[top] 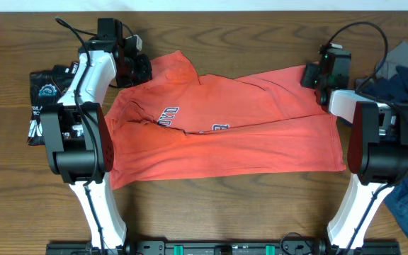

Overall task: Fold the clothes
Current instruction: 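Grasp the coral t-shirt's top corners with left and right grippers, then fold the top edge down toward the bottom with both grippers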

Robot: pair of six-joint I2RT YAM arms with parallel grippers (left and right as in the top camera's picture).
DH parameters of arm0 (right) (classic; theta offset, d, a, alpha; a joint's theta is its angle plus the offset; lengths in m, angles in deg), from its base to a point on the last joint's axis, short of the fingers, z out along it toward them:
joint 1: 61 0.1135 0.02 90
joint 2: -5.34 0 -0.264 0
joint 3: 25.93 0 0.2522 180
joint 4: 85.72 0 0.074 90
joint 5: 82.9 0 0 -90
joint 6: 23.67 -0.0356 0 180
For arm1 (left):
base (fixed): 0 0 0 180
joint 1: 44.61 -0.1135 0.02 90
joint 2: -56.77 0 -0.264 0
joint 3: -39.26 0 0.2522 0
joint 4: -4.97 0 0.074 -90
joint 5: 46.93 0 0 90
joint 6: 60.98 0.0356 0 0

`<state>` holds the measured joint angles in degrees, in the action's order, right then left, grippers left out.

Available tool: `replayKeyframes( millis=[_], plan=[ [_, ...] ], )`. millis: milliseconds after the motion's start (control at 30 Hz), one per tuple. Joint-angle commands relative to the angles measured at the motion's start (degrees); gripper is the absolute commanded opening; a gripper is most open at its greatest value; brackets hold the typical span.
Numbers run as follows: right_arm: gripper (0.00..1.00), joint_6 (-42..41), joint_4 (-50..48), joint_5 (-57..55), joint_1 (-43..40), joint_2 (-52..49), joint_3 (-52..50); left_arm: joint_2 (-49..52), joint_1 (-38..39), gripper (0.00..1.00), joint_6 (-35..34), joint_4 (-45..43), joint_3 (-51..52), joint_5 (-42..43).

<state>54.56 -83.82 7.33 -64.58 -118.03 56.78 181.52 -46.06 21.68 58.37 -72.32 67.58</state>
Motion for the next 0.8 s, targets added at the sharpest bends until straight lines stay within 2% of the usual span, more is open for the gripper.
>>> replayKeyframes(
  millis=[0,67,100,367,767],
  plan=[
    [0.17,-1.5,1.4,0.1,0.2,-1.9,0.5,-0.2,-0.1,0.07,0.0,0.2,-0.7,0.3],
    [0.02,-1.5,2.1,-0.1,0.2,-1.9,0.5,-0.2,-0.1,0.07,0.0,0.2,-0.7,0.3],
    [0.01,-1.5,2.6,-0.4,0.2,-1.9,0.5,-0.2,-0.1,0.07,0.0,0.3,-0.7,0.3],
    [0.01,-1.4,8.4,-6.5,0.0,1.6,0.8,-1.3,-0.1,0.06,0.0,1.3,-0.7,0.4],
    [0.01,-0.8,22.1,-7.5,-0.7,18.3,0.8,-13.5,-1.2,0.06,-0.5,9.1,-0.7,0.6]
  ],
)
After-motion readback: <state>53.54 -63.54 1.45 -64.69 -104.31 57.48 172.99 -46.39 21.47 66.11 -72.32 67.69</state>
